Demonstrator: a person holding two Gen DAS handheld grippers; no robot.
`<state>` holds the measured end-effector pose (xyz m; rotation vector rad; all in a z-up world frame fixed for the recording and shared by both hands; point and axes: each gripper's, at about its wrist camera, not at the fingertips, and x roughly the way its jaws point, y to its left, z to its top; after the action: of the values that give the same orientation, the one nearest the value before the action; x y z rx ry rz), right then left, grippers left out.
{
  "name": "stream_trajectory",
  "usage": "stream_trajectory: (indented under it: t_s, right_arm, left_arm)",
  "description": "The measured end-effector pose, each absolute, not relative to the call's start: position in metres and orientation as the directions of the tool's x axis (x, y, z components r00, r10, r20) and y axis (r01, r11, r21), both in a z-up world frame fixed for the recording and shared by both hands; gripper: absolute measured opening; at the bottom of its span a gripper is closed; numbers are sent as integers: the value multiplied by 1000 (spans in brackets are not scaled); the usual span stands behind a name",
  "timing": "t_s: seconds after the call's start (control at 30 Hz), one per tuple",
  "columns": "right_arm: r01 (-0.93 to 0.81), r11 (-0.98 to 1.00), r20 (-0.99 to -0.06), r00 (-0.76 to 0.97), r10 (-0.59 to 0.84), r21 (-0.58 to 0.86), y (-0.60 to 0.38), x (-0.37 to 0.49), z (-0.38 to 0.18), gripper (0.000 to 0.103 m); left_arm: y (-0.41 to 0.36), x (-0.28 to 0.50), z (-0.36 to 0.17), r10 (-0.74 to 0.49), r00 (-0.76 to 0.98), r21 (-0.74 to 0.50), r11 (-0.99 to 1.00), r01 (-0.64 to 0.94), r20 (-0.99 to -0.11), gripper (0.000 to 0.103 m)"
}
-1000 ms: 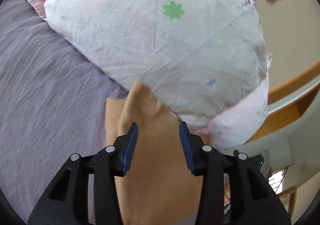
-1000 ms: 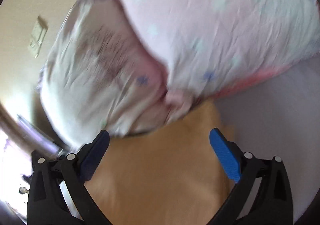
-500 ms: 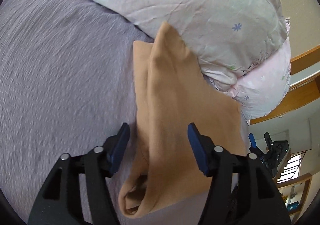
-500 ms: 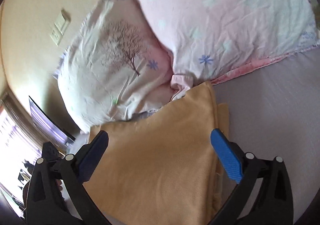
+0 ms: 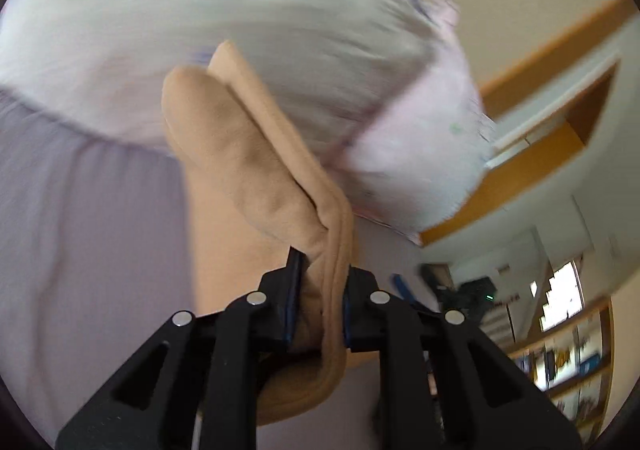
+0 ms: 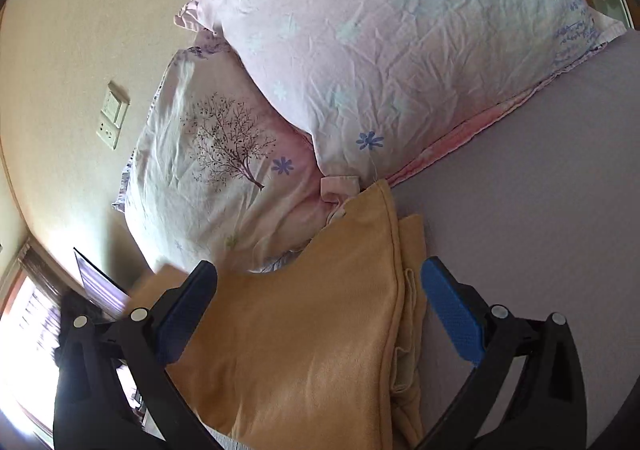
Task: Fold small clothes
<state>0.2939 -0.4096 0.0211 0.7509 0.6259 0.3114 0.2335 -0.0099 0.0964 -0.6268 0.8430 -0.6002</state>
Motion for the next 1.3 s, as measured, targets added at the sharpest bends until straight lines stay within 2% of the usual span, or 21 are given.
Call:
stream_trajectory:
  t_s: [0.1, 0.2, 0.23, 0.27, 0.33, 0.37, 0.43, 0.57, 0.67, 0.77, 0.87, 0.93, 0.97, 1.0, 1.03, 1.13, 1.23, 1.3]
  right_arm:
    - [-23, 738, -430, 801, 417, 674, -415, 288, 28, 102]
    - [16, 724, -442, 801, 404, 690, -426, 286, 23, 102]
    - [34, 716, -448, 800, 399, 698, -431, 286, 21, 102]
    - [53, 712, -451, 806, 384, 700, -435, 284, 19, 102]
    - [60, 691, -441, 808, 390, 720, -446, 282, 19, 102]
    - [66, 686, -438, 813, 384, 724, -449, 281, 20, 102]
    - [77, 694, -459, 802, 383, 715, -451, 281, 21, 102]
    - [83, 674, -538, 677, 503, 734, -439, 300, 0, 102]
    - [82, 665, -578, 580, 574, 742, -424, 310, -17, 102]
    - [31, 667, -578, 530, 620, 744, -409, 314, -21, 102]
    - [-4, 608, -523, 505, 686, 794, -403, 315, -25, 84]
    - [-8, 631, -545, 496, 676, 776, -399, 315, -27, 66]
    - [-11, 642, -555, 493, 671, 767, -396, 314, -28, 61]
    - [-16, 644, -555, 493, 670, 764, -395, 312, -29, 52]
    - [-27, 640, -547, 493, 676, 768, -393, 311, -29, 44]
    - [-117, 576, -449, 509, 735, 809, -385, 304, -18, 40]
    - [-232, 535, -391, 464, 795, 812, -360, 296, -6, 39]
    - [-276, 571, -444, 406, 799, 773, -330, 293, -5, 39]
  left_arm:
    - [-93, 257, 91, -775, 422, -725, 613, 316, -471, 18]
    - [-165, 283, 60, -839, 265, -783, 540, 307, -475, 21]
    - [-176, 286, 53, -862, 226, -809, 505, 301, -454, 17]
    - [-180, 287, 48, -881, 206, -836, 470, 284, -425, 18]
    - [-170, 284, 48, -926, 179, -880, 372, 294, -332, 30]
    - [-160, 280, 52, -924, 204, -874, 375, 310, -324, 41]
    - [-128, 266, 64, -867, 311, -806, 483, 343, -388, 50]
    - [-72, 256, 55, -706, 429, -669, 694, 266, -563, 55]
    - [-45, 264, 31, -646, 422, -643, 746, 175, -636, 59]
    - [-41, 257, 10, -657, 365, -656, 740, 145, -660, 67]
    - [-50, 258, -10, -690, 289, -679, 718, 153, -664, 73]
    - [-61, 254, -21, -718, 254, -701, 693, 168, -648, 74]
    - [-66, 252, -20, -721, 270, -699, 690, 191, -638, 78]
    - [-71, 250, -19, -714, 274, -684, 698, 209, -644, 76]
    - [-75, 248, -18, -711, 272, -678, 702, 219, -648, 55]
    - [-77, 245, -14, -698, 286, -654, 715, 246, -656, 35]
    - [-44, 222, 4, -712, 327, -654, 701, 285, -621, 34]
    - [-13, 199, 17, -676, 391, -603, 736, 308, -625, 36]
